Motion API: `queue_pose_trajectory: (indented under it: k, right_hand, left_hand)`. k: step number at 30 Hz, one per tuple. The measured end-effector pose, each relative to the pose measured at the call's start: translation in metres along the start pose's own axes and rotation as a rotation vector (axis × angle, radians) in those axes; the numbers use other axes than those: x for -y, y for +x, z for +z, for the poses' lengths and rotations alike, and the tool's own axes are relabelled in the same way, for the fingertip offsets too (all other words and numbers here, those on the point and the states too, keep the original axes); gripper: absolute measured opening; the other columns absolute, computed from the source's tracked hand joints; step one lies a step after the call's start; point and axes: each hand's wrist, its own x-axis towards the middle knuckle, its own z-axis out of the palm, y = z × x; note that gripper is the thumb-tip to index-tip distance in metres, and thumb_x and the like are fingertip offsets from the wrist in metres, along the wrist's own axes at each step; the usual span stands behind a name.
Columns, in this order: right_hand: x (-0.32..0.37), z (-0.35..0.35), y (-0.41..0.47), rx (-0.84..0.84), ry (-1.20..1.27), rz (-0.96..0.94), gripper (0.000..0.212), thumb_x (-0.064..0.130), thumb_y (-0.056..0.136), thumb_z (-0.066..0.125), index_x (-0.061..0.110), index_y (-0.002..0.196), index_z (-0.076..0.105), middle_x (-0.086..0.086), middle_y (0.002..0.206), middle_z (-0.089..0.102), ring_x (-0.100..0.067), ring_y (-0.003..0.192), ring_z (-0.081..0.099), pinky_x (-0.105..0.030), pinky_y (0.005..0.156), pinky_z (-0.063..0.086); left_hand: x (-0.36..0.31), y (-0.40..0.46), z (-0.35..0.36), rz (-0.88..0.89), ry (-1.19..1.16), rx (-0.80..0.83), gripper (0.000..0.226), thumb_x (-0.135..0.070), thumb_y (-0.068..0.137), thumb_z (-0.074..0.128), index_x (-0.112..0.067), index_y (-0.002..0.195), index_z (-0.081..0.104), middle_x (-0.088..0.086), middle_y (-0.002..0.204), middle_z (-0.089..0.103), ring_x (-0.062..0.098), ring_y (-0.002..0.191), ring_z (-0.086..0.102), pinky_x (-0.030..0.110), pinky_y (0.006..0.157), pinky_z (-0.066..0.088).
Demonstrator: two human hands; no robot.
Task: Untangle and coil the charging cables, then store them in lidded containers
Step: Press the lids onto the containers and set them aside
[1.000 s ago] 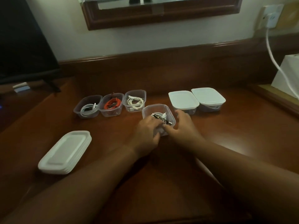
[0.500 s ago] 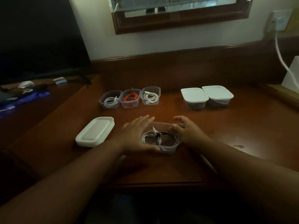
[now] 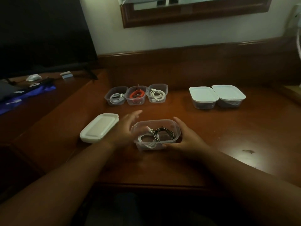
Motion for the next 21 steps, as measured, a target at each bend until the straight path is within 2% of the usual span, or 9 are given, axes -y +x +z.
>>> queue_pose_trajectory:
  k: [2,4,6,8,11,15,18,21]
  right_hand:
    - [-0.001,0.001,0.000,-0.023,-0.016,-0.009,0.116,0.038,0.066,0.089,0.025,0.156,0.017,0.001,0.155,0.040,-0.015,0.135,0.045,-0.031,0.108,0.042]
    - [-0.001,0.001,-0.001,-0.038,-0.028,-0.021,0.114,0.036,0.067,0.089,0.022,0.156,0.020,0.002,0.153,0.042,-0.013,0.133,0.046,-0.025,0.105,0.041]
    - [-0.001,0.001,0.000,-0.038,-0.037,-0.018,0.114,0.036,0.067,0.089,0.022,0.156,0.019,0.002,0.154,0.040,-0.014,0.134,0.046,-0.026,0.105,0.041]
    - [0.000,0.001,0.000,-0.036,-0.034,-0.009,0.114,0.035,0.067,0.089,0.023,0.156,0.019,0.001,0.155,0.039,-0.016,0.135,0.045,-0.028,0.106,0.042]
    - [0.001,0.002,-0.001,-0.038,-0.040,-0.010,0.113,0.034,0.068,0.088,0.022,0.156,0.019,0.000,0.155,0.039,-0.016,0.135,0.045,-0.024,0.101,0.041]
    - [0.003,0.001,-0.002,-0.037,-0.042,-0.011,0.113,0.035,0.068,0.088,0.021,0.156,0.019,0.000,0.155,0.040,-0.016,0.134,0.045,-0.025,0.102,0.042]
    - [0.005,0.000,-0.004,-0.041,-0.026,-0.018,0.112,0.035,0.067,0.088,0.021,0.156,0.022,0.001,0.153,0.041,-0.012,0.130,0.046,-0.022,0.100,0.041]
    - [0.007,-0.001,-0.007,-0.049,-0.022,-0.040,0.105,0.031,0.069,0.088,0.021,0.153,0.027,0.002,0.150,0.046,-0.003,0.118,0.046,-0.014,0.091,0.040]
  left_hand:
    - [0.015,0.010,-0.014,-0.072,0.113,-0.224,0.077,-0.070,0.079,0.058,-0.029,0.143,0.047,-0.002,0.133,0.052,0.017,0.121,0.051,0.038,0.095,0.046]
    - [0.033,0.018,-0.032,-0.179,0.378,-0.331,0.059,-0.050,0.089,0.064,-0.018,0.137,0.054,0.010,0.134,0.055,0.030,0.122,0.052,0.043,0.098,0.046]
    - [0.047,0.022,-0.049,-0.318,0.534,-0.255,0.048,-0.042,0.092,0.061,-0.015,0.132,0.059,0.013,0.134,0.057,0.033,0.122,0.053,0.042,0.099,0.045]
    - [0.054,0.021,-0.057,-0.395,0.570,-0.156,0.037,-0.038,0.091,0.059,-0.020,0.123,0.066,0.010,0.133,0.061,0.030,0.118,0.058,0.038,0.096,0.047]
    - [0.053,0.017,-0.058,-0.379,0.615,-0.084,0.026,-0.035,0.087,0.059,-0.025,0.107,0.073,0.008,0.124,0.067,0.026,0.108,0.062,0.035,0.091,0.052]
    - [0.050,0.018,-0.055,-0.328,0.734,-0.025,0.026,-0.033,0.086,0.062,-0.021,0.105,0.075,0.006,0.115,0.070,0.024,0.107,0.062,0.033,0.087,0.052]
    - [0.049,0.023,-0.052,-0.317,0.846,0.040,0.026,-0.033,0.086,0.061,-0.017,0.102,0.073,0.005,0.108,0.070,0.022,0.097,0.064,0.031,0.079,0.052]
    - [0.043,0.026,-0.055,-0.311,0.870,-0.027,0.026,-0.031,0.086,0.061,-0.013,0.103,0.070,0.007,0.102,0.069,0.021,0.081,0.060,0.030,0.070,0.050]
